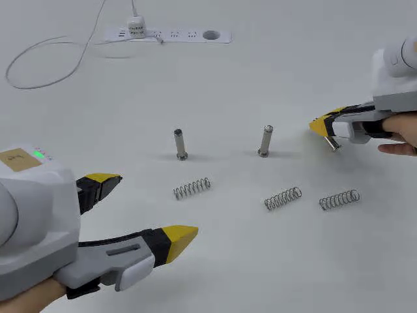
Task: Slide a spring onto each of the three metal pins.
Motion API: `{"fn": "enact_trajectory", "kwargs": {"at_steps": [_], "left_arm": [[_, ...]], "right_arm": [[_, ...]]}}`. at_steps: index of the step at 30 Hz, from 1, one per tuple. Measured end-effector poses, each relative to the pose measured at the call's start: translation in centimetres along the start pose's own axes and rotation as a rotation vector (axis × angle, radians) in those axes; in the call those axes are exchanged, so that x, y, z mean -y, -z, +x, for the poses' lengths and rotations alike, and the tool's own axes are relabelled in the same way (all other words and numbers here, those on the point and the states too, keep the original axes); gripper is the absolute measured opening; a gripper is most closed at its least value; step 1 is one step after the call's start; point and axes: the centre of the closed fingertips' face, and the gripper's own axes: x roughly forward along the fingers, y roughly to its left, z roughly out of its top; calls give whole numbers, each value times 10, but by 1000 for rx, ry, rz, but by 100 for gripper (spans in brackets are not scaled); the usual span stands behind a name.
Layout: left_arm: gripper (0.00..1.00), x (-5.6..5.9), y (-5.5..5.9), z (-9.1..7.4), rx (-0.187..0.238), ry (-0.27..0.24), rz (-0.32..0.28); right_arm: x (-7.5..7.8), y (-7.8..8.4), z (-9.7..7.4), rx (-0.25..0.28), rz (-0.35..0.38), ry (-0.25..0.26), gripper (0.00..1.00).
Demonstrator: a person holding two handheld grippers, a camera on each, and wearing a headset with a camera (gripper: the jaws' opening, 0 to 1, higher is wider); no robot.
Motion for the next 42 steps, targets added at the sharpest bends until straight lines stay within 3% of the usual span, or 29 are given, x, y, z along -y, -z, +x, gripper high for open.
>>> {"fn": "enact_trajectory", "kwargs": {"at_steps": [9, 26, 42], "left_arm": [[76, 1, -4, -2, 14, 1, 5], [75, 3, -5, -4, 20, 3, 13], [74, 6, -6, -5, 20, 12, 23]], "right_arm": [[-7, -7, -14, 27, -9, 10, 8], [-12, 7, -32, -6, -75, 35, 8], [-13, 12, -38, -18, -66, 38, 9]]}}
